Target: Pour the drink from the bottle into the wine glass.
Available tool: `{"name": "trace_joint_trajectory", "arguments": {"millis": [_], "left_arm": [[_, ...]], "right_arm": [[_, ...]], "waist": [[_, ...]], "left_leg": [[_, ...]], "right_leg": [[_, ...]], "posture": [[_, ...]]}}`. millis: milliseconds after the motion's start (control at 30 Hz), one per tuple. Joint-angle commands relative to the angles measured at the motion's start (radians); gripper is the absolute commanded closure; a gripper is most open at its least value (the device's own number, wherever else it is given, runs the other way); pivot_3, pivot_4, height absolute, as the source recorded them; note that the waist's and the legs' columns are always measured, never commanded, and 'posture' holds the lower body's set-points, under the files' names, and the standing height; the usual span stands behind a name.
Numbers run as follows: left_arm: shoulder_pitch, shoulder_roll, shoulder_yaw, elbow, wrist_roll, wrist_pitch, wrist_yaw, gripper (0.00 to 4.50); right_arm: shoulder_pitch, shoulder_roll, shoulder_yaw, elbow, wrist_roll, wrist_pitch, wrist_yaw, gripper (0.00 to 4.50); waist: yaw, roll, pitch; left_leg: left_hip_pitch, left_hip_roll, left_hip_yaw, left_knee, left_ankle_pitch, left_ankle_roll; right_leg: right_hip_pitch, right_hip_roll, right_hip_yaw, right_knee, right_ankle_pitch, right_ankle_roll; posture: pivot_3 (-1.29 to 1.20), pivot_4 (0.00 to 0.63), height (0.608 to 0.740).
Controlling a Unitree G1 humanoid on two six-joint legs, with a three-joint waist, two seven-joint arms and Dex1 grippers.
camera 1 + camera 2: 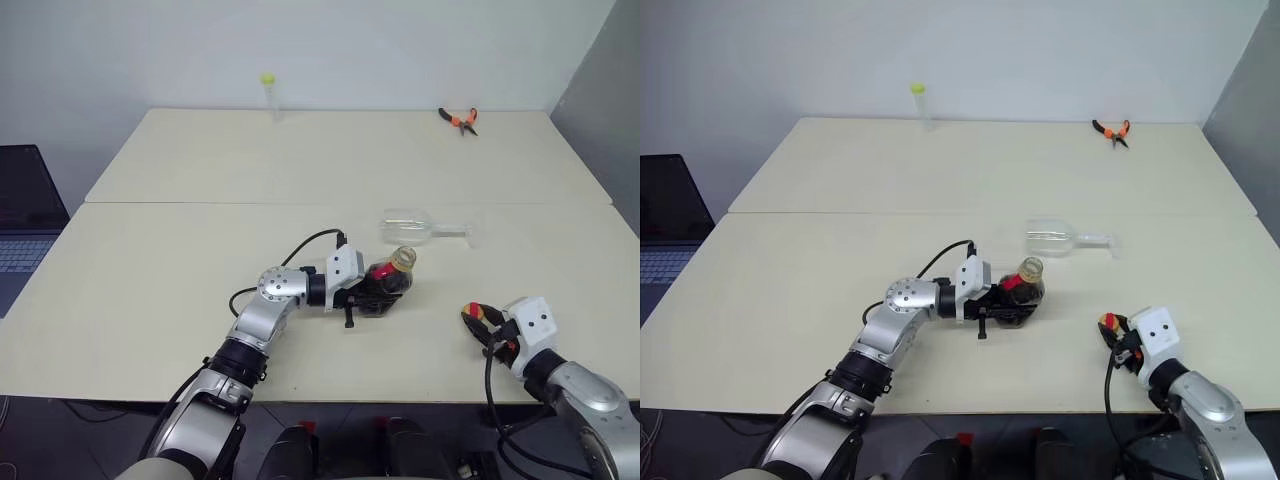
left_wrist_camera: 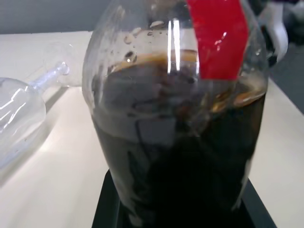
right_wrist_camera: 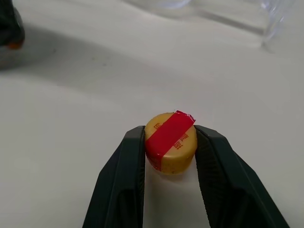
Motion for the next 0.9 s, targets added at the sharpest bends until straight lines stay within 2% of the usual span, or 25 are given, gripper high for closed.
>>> {"name": "trace_joint_trajectory", "arguments": {"millis": [33, 300, 500, 633, 733, 900], "left_arm": [[-0.013, -0.004, 0.024, -0.053, -0.030, 0.002, -0.008, 3.69], [-0.007, 0.000, 0.033, -0.061, -0.031, 0.009, 0.001, 3.70], [0.002, 0.002, 0.099, -0.039, -0.013, -0.033, 0.115, 3.70], [-0.002, -0.006, 0.171, 0.006, 0.007, -0.087, 0.250, 3.70], [-0.009, -0.008, 0.243, 0.062, 0.016, -0.119, 0.379, 3.70], [-0.060, 0.003, 0.353, 0.218, 0.025, -0.205, 0.563, 3.70]], "right_arm": [[-0.009, 0.012, 0.002, 0.008, 0.006, 0.032, 0.006, 2.55], [0.023, 0.015, -0.017, -0.001, 0.028, 0.077, 0.041, 0.00], [0.045, -0.025, -0.093, -0.089, 0.051, 0.062, 0.072, 0.00], [-0.002, -0.058, -0.081, -0.207, 0.083, 0.069, 0.107, 0.00], [-0.135, -0.101, 0.001, -0.308, 0.080, 0.143, 0.108, 0.00], [-0.381, -0.075, 0.151, -0.316, 0.070, 0.278, 0.064, 0.00]], "waist": [[0.000, 0.000, 0.000], [-0.001, 0.000, 0.000], [0.001, 0.000, 0.000], [-0.003, 0.000, 0.000], [-0.004, 0.000, 0.000], [0.000, -0.002, 0.001]], "left_leg": [[0.000, 0.000, 0.000, 0.000, 0.000, 0.000], [0.000, 0.000, 0.000, 0.000, 0.000, 0.000], [0.000, 0.000, -0.001, 0.000, 0.000, 0.000], [0.000, 0.000, 0.000, 0.000, 0.000, 0.000], [0.000, 0.000, -0.001, 0.000, 0.000, 0.000], [-0.001, 0.000, -0.003, 0.000, 0.000, -0.001]], "right_leg": [[0.000, 0.000, 0.000, 0.000, 0.000, 0.000], [0.000, 0.000, 0.000, 0.000, 0.000, 0.000], [0.000, 0.000, 0.000, 0.000, 0.000, 0.000], [0.000, 0.000, 0.001, 0.000, 0.000, 0.000], [0.000, 0.000, 0.000, 0.000, 0.000, 0.000], [-0.001, 0.000, -0.002, 0.000, 0.000, 0.000]], "posture": [[0.00, 0.150, 0.740], [0.00, 0.150, 0.740], [0.00, 0.150, 0.740], [0.00, 0.150, 0.740], [0.00, 0.150, 0.740], [0.00, 0.150, 0.740]]}}
